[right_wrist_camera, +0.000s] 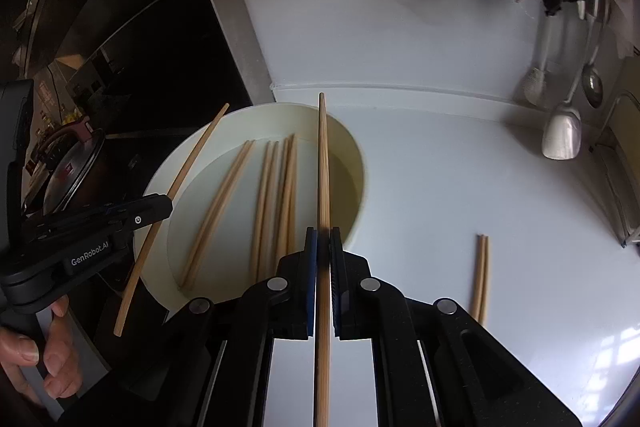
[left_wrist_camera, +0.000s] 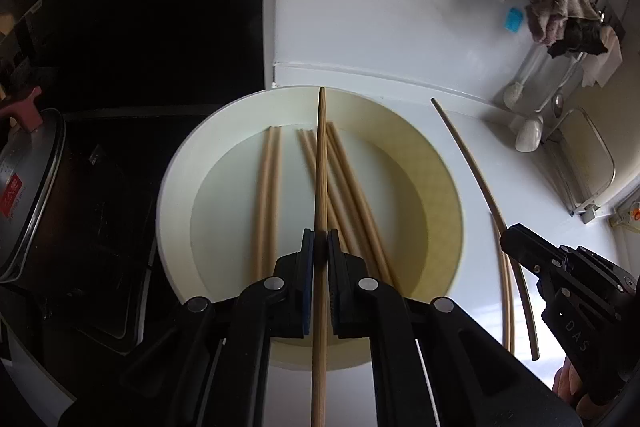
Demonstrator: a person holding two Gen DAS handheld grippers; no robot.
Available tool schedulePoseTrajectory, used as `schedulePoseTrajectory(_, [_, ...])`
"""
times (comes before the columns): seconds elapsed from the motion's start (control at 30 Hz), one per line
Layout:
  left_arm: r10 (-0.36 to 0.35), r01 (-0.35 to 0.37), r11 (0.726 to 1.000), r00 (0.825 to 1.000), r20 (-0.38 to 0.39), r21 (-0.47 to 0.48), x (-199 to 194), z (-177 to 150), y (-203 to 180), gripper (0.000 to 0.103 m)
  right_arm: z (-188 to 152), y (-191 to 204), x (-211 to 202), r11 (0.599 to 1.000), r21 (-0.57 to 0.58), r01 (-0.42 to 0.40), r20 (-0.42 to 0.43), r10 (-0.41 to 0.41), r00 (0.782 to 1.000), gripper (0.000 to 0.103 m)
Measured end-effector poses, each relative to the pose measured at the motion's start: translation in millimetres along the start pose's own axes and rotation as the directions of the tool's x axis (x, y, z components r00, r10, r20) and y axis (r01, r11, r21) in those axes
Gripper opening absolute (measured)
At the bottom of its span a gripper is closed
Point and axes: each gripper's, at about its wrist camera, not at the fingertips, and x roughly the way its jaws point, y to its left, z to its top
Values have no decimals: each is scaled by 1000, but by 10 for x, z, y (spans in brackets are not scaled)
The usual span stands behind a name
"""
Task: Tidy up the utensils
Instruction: 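Carry both held chopsticks over the white basin with both tools, then open the left tool over the basin while the right tool opens too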
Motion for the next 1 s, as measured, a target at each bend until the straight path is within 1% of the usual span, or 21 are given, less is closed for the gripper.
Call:
schedulePoseTrajectory(0.17, [11,-11,1000,1000,-21,-13,218,97,354,7,205,373,403,999,4,-38,-59,38,998,6])
schedulePoseTrajectory(0.27, [5,-6,1000,999,-40,-17,351,138,481,7,283,490,625,999,2,-33,-88,33,996,6])
schedulePoseTrajectory(0.33, [2,-3,1000,999,-52,-20,447,158,538,7,311,541,774,1000,6,-28,-116,28,993,6])
schedulePoseTrajectory(0.53, [-26,25,1000,995,-96,-15,709,202,535,7,324,547,1179,1000,22,12,-201,-7,980,6])
schedulePoseTrajectory(0.73, [-48,47,999,989,-139,-14,908,194,529,7,312,492,1332,998,42,40,-227,-29,973,6])
schedulePoseTrajectory(0.9, [-49,48,999,989,-141,-6,968,228,490,7,330,508,1437,998,43,42,-235,-31,971,6])
schedulePoseTrajectory(1.0, [-51,50,999,989,-142,-10,968,241,545,7,350,502,1448,998,45,46,-233,-34,972,6])
